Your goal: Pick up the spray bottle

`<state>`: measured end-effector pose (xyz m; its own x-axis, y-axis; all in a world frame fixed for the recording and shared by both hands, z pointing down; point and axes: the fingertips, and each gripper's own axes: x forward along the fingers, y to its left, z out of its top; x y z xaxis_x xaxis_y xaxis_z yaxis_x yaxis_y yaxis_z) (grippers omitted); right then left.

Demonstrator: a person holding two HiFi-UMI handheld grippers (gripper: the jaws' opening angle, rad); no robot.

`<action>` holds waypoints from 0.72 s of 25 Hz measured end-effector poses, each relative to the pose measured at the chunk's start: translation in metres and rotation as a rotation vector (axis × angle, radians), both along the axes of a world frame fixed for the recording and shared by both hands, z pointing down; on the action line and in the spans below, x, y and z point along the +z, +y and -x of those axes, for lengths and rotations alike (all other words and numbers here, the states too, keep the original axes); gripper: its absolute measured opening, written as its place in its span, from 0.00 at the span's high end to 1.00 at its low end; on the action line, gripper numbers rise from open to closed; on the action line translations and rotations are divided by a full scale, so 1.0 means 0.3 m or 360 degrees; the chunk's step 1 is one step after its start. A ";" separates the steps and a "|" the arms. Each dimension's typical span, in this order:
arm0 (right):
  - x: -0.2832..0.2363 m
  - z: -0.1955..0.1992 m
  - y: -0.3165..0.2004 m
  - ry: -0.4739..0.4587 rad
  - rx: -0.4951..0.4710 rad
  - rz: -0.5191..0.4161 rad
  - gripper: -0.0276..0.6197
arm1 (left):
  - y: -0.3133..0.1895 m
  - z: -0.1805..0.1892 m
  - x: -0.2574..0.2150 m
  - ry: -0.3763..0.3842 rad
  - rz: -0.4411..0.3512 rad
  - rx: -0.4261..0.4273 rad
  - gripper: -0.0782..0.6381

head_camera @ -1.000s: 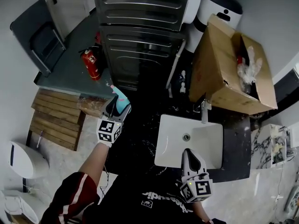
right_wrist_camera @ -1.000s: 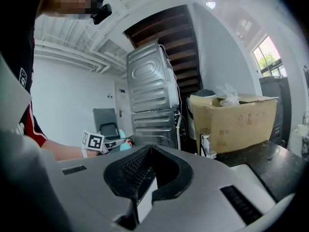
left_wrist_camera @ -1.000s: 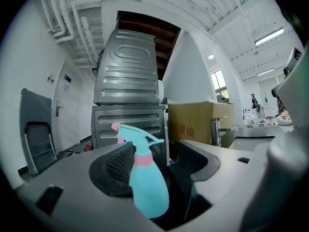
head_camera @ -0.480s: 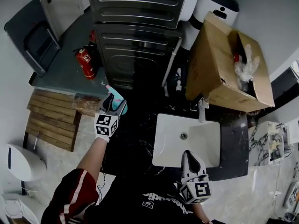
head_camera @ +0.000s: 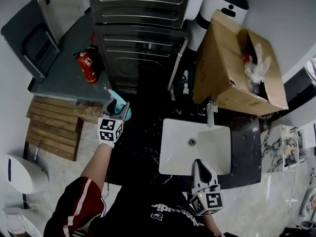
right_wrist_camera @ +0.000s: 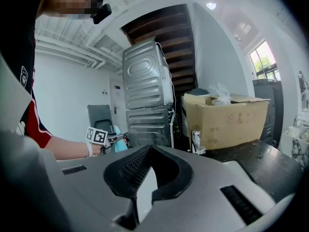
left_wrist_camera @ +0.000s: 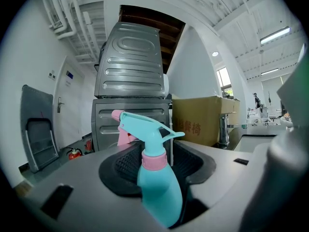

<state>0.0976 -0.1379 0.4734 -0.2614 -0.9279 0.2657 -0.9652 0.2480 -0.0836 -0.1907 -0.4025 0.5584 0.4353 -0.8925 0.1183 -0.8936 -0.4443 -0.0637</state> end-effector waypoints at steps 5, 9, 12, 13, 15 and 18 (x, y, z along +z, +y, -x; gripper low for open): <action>-0.002 -0.004 0.003 -0.0006 -0.0005 -0.0004 0.90 | 0.001 0.008 -0.010 -0.0007 -0.0011 -0.0011 0.66; -0.002 -0.005 0.006 -0.0009 -0.0012 0.0002 0.90 | 0.010 0.009 -0.014 -0.0014 -0.0014 -0.0008 0.66; -0.003 -0.013 0.006 -0.0009 -0.0013 -0.0001 0.90 | 0.019 0.002 -0.031 -0.0018 -0.0031 -0.0002 0.67; -0.004 -0.013 0.005 -0.0011 -0.0015 -0.0003 0.90 | 0.023 -0.003 -0.038 -0.0018 -0.0038 0.0001 0.67; -0.008 -0.010 0.004 -0.0016 -0.0026 -0.0007 0.90 | 0.032 -0.012 -0.051 -0.0014 -0.0048 0.0008 0.67; -0.011 -0.010 0.002 -0.0023 -0.0041 -0.0007 0.90 | 0.051 -0.027 -0.073 -0.0004 -0.0063 0.0019 0.67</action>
<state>0.1005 -0.1373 0.4702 -0.2893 -0.9220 0.2574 -0.9571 0.2734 -0.0961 -0.1825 -0.3870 0.5365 0.4456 -0.8912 0.0843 -0.8881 -0.4520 -0.0837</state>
